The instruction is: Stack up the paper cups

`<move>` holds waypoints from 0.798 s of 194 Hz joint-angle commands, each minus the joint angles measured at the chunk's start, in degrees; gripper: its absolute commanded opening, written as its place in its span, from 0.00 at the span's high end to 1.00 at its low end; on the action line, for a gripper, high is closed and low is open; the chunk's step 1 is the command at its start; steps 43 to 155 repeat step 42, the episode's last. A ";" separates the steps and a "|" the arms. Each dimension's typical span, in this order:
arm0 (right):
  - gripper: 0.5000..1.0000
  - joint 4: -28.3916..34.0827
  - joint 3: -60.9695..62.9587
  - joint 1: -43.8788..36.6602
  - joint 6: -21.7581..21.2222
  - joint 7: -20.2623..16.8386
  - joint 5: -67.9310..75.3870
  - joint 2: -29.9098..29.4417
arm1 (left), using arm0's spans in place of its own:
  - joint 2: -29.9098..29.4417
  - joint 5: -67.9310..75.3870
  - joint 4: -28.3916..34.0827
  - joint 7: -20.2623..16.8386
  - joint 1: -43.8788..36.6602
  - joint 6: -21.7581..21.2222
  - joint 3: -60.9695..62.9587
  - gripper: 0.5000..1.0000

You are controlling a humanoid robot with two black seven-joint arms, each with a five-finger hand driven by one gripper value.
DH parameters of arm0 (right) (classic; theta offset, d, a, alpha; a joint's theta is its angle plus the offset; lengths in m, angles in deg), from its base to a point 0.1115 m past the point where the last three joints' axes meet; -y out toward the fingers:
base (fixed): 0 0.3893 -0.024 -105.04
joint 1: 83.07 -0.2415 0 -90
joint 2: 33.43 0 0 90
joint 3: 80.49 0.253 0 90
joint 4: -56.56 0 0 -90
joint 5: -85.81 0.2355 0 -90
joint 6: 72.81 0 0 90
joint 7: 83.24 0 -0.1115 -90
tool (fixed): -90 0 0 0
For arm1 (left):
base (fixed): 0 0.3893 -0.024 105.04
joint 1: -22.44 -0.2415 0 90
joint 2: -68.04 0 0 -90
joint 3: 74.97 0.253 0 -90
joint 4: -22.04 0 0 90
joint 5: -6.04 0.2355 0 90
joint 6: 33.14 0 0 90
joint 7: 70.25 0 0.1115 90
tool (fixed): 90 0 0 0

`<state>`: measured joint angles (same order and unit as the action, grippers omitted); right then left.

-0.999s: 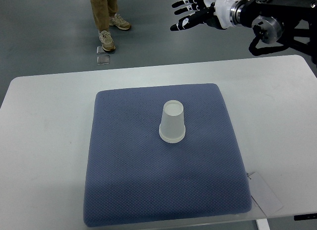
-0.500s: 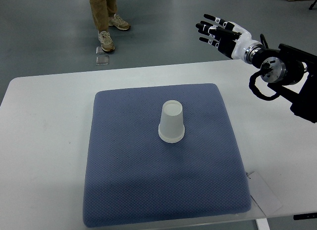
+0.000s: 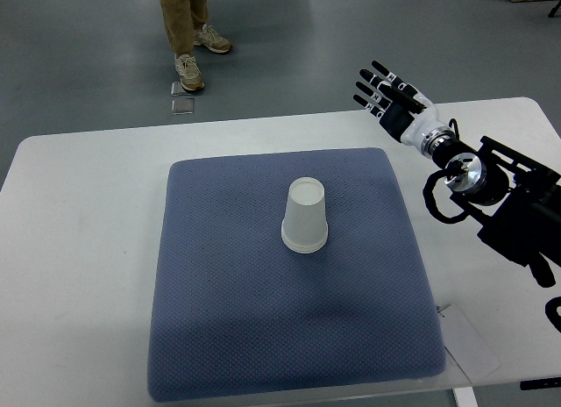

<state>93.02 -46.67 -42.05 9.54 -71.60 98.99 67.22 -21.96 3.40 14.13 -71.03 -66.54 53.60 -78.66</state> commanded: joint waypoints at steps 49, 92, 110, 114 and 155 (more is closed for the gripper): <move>0.28 -0.86 0.28 1.08 -0.79 0.14 0.00 -0.28 | 0.00 0.00 0.00 -0.01 -0.05 0.00 0.09 0.00; 0.28 -0.86 0.28 1.08 -0.79 0.14 0.00 -0.28 | 0.00 0.00 0.00 -0.01 -0.05 0.00 0.09 0.00; 0.28 -0.86 0.28 1.08 -0.79 0.14 0.00 -0.28 | 0.00 0.00 0.00 -0.01 -0.05 0.00 0.09 0.00; 0.28 -0.86 0.28 1.08 -0.79 0.14 0.00 -0.28 | 0.00 0.00 0.00 -0.01 -0.05 0.00 0.09 0.00; 0.28 -0.86 0.28 1.08 -0.79 0.14 0.00 -0.28 | 0.00 0.00 0.00 -0.01 -0.05 0.00 0.09 0.00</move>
